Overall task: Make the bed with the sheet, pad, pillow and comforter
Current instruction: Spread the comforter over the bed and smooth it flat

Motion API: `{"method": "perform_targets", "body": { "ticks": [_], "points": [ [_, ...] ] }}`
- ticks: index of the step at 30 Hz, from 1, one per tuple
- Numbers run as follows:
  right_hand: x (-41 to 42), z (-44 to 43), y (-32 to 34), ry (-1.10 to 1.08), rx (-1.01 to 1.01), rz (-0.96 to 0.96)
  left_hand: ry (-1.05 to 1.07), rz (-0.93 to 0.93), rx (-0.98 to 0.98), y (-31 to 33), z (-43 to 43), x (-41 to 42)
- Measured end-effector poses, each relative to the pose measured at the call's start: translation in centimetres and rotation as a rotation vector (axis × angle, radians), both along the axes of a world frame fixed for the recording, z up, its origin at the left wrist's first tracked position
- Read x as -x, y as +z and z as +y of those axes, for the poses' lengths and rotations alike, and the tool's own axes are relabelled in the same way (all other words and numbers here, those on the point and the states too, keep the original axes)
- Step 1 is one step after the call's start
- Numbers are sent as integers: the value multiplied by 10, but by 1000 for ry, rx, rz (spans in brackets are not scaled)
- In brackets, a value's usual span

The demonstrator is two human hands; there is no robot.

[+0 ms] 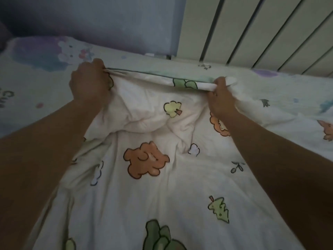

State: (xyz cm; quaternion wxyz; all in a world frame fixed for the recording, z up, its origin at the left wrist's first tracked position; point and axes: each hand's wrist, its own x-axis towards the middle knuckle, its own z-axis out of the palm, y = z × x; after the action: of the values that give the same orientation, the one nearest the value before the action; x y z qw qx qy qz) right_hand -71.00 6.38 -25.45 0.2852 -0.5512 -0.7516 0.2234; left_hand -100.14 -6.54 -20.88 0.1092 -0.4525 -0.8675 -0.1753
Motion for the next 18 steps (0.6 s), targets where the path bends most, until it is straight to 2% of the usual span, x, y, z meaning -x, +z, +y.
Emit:
{"method": "perform_targets", "body": {
  "ticks": [4,6,10,12,14,16,18],
  "points": [
    [14,31,-17,53,-48,44,14,-266,-197,-14,45,13],
    [23,51,-23,58,-21,39,-55,-259,-197,-30,68,20],
    [30,90,-48,90,78,-44,-105,-275,1,-72,102,25],
    [29,101,-74,111,205,-98,-149,-260,142,-96,107,26],
    [31,111,-110,69,281,-270,-153,-250,338,-126,113,34],
    [40,121,-135,-16,241,-460,-138,-224,470,-158,124,44],
    [49,135,-145,-39,149,-519,-141,-152,473,-177,141,55]
  ]
}}
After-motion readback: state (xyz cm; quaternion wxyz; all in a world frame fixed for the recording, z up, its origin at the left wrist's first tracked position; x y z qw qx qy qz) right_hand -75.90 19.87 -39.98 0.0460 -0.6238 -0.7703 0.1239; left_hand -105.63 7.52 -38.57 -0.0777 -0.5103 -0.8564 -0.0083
